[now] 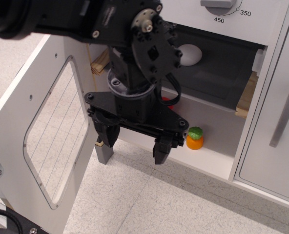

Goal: Close oven

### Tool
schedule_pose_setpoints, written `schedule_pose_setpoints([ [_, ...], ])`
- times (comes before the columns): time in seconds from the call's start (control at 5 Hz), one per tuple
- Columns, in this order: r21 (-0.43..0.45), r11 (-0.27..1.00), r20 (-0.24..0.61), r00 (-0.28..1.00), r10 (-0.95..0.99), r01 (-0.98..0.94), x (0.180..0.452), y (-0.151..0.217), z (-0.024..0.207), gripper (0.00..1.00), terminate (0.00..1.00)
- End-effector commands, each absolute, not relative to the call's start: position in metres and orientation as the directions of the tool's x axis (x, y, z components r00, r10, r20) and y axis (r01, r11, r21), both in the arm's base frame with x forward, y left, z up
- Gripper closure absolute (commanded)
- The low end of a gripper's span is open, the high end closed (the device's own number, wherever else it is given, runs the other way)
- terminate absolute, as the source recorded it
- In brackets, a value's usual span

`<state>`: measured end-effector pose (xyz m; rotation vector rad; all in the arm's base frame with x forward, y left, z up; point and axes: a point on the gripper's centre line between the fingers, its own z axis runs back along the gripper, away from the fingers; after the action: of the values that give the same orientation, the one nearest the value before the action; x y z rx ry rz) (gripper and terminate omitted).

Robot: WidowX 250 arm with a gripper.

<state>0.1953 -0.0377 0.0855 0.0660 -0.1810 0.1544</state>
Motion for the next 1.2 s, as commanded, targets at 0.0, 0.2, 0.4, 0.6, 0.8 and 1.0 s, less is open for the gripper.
schedule_pose_setpoints([
  [0.0, 0.051, 0.986, 0.184, 0.972, 0.147, -0.159, 0.195, -0.038, 0.086, 0.0, 0.0],
  [0.2, 0.056, 0.973, 0.211, 0.955, 0.207, -0.223, 0.211, -0.006, 0.109, 0.0, 0.0],
  [0.4, 0.022, 0.954, 0.205, 0.935, 0.289, -0.3, 0.227, 0.033, 0.139, 0.0, 0.0],
  [0.6, 0.008, 0.937, 0.239, 0.911, 0.336, -0.348, 0.234, 0.071, 0.163, 0.0, 0.0],
  [0.8, 0.042, 0.928, 0.243, 0.905, 0.35, -0.37, 0.237, 0.108, 0.17, 0.0, 0.0],
  [1.0, 0.075, 0.932, 0.223, 0.917, 0.332, -0.356, 0.237, 0.137, 0.159, 0.0, 0.0],
])
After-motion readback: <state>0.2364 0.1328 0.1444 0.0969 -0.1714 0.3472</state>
